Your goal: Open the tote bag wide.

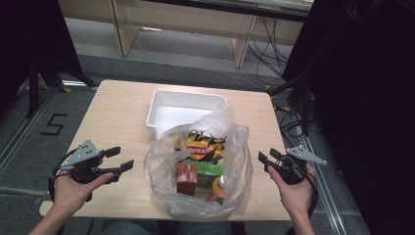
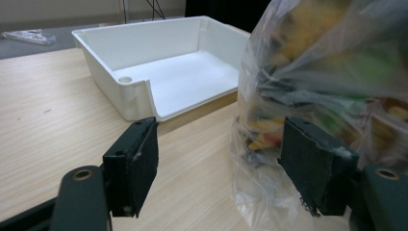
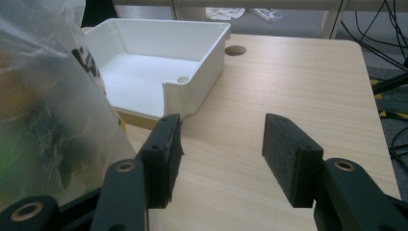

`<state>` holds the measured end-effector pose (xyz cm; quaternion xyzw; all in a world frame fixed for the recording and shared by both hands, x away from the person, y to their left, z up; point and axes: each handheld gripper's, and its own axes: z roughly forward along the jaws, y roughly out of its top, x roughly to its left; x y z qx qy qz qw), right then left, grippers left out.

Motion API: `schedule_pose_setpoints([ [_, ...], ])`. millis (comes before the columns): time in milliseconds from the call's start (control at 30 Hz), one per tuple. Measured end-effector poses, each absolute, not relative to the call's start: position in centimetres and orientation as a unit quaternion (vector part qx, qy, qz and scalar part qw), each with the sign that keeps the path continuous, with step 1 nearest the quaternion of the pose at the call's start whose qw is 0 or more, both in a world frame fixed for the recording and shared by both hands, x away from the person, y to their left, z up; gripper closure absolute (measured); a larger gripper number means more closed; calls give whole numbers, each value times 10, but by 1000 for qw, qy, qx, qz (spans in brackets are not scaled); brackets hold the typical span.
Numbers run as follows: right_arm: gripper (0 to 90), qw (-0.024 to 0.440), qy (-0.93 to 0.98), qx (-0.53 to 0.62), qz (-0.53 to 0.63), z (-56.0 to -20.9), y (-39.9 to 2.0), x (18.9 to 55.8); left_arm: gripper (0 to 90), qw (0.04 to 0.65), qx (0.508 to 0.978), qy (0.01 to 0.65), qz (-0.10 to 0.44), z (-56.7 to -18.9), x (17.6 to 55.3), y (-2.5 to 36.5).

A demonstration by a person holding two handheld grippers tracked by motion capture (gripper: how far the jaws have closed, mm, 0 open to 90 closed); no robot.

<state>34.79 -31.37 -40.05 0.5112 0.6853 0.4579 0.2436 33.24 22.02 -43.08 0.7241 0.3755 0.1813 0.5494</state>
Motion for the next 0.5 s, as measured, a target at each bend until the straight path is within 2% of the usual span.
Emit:
schedule_pose_setpoints([
  [267,523,254,676,498,480,-380,-315,343,359,566,718,360,187,-411,326,212],
  [500,538,271,676,462,506,-352,-306,332,381,578,720,331,194,-386,325,201],
])
